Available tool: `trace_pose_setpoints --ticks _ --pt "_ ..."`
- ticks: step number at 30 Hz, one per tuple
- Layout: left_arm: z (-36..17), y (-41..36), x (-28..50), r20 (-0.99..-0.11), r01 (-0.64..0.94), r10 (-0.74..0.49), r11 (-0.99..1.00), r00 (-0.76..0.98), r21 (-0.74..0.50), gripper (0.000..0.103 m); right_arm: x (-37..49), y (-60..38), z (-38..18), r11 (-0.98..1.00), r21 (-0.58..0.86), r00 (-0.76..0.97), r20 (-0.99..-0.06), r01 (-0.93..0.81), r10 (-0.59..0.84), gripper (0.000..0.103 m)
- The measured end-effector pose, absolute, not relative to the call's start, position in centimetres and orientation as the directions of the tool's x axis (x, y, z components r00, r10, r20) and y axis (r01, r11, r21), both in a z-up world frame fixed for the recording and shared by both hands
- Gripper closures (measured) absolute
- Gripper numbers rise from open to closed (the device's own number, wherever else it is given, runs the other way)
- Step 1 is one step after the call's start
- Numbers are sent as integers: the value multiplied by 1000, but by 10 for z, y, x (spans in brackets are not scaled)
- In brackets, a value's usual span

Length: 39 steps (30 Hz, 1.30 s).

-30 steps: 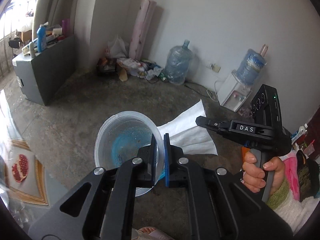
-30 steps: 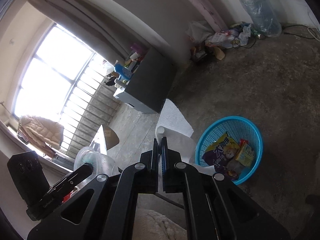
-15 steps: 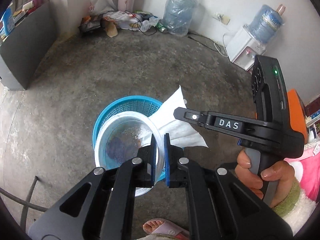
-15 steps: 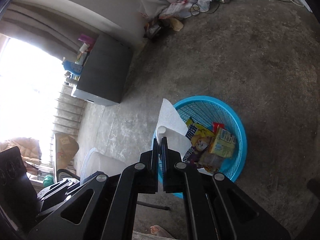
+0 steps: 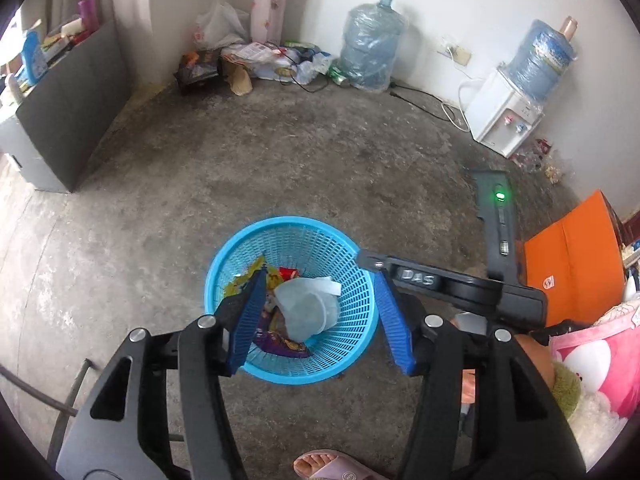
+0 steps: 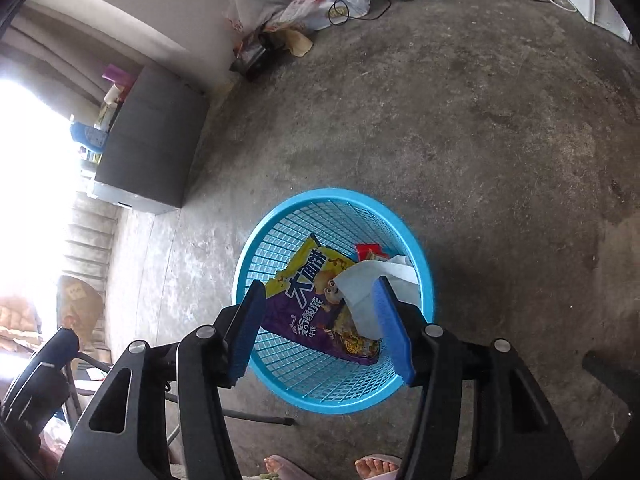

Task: Collect trash
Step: 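Carry cup and tissue over the blue basket and open both tools, then withdraw both open tools from the basket back toward the table, then grasp the Pepsi bottle with right tool while left tool grasps white glove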

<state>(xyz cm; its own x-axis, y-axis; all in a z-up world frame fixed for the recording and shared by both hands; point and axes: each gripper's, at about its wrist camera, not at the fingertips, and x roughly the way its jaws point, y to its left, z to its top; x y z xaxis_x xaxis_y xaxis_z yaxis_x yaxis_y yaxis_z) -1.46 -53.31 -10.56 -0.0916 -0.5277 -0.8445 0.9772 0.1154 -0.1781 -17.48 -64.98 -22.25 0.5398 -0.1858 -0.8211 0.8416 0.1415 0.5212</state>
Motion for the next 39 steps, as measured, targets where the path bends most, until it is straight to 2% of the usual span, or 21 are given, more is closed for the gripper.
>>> trace_pose_setpoints --ticks 8,15,24,32,39 --pt "-46 -466 5 -809 973 -588 193 12 -126 43 -194 -609 -159 210 555 593 -762 805 -259 47" --pt "7 -372 33 -750 937 -650 324 120 -131 34 -183 -564 -94 358 580 676 -687 732 -268 37" --pt "50 -218 59 -659 831 -675 540 332 -135 25 -134 -502 -29 576 576 767 -625 580 -146 34" --pt "59 -89 71 -604 654 -586 744 540 -137 24 -81 -451 1 706 573 801 -599 416 14 31" --pt "52 -26 84 -565 564 -544 810 620 -161 24 -37 -407 17 765 555 784 -611 326 109 31"
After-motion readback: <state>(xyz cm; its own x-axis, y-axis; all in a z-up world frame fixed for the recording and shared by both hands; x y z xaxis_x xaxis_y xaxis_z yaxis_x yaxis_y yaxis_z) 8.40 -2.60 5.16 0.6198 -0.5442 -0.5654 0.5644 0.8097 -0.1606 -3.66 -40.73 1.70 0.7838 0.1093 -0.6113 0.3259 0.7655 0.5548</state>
